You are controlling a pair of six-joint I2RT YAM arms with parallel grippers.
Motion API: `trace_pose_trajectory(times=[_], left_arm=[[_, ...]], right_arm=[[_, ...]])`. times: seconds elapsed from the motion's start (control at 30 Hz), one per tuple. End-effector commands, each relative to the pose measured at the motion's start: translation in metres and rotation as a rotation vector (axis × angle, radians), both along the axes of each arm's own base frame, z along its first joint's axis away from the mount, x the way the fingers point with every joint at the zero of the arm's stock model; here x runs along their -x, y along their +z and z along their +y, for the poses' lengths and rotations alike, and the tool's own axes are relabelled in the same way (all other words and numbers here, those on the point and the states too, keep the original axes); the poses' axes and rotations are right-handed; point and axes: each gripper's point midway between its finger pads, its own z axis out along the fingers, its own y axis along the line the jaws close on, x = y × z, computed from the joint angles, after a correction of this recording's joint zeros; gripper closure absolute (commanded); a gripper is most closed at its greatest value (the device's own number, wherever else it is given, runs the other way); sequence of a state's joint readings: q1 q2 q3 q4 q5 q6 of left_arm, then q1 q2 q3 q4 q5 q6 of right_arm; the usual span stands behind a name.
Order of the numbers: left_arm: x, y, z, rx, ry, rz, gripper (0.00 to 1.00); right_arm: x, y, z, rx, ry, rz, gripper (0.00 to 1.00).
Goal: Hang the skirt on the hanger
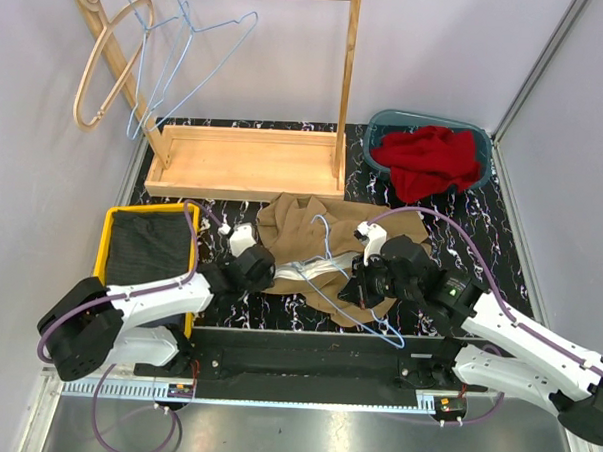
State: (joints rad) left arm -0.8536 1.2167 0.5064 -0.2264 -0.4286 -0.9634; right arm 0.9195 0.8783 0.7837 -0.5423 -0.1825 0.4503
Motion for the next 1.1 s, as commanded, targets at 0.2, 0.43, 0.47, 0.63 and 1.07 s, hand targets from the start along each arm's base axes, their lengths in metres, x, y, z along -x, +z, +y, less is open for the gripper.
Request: trace_pose_trajectory(times=[0.2, 0.43, 0.47, 0.63, 1.07], left_arm=[[-0.025, 0.025, 0.009, 0.059, 0.137, -0.143, 0.52], [-0.035, 0.023, 0.01, 0.044, 0.17, -0.15, 0.52], [-0.038, 0.024, 0.008, 0.05, 0.174, -0.154, 0.53], [-0.045, 0.031, 0.004, 0.052, 0.179, -0.17, 0.57], [-0.052, 0.029, 0.01, 0.043, 0.234, -0.174, 0.59]], right_arm=[[-0.005, 0.008, 0.008, -0.021, -0.01, -0.03, 1.0], [-0.007, 0.01, 0.017, -0.019, 0.012, -0.046, 1.0], [-0.007, 0.011, 0.019, -0.018, 0.016, -0.051, 1.0], [-0.004, 0.011, 0.03, -0.006, 0.041, -0.077, 1.0], [0.001, 0.032, 0.037, -0.05, 0.073, -0.161, 1.0]])
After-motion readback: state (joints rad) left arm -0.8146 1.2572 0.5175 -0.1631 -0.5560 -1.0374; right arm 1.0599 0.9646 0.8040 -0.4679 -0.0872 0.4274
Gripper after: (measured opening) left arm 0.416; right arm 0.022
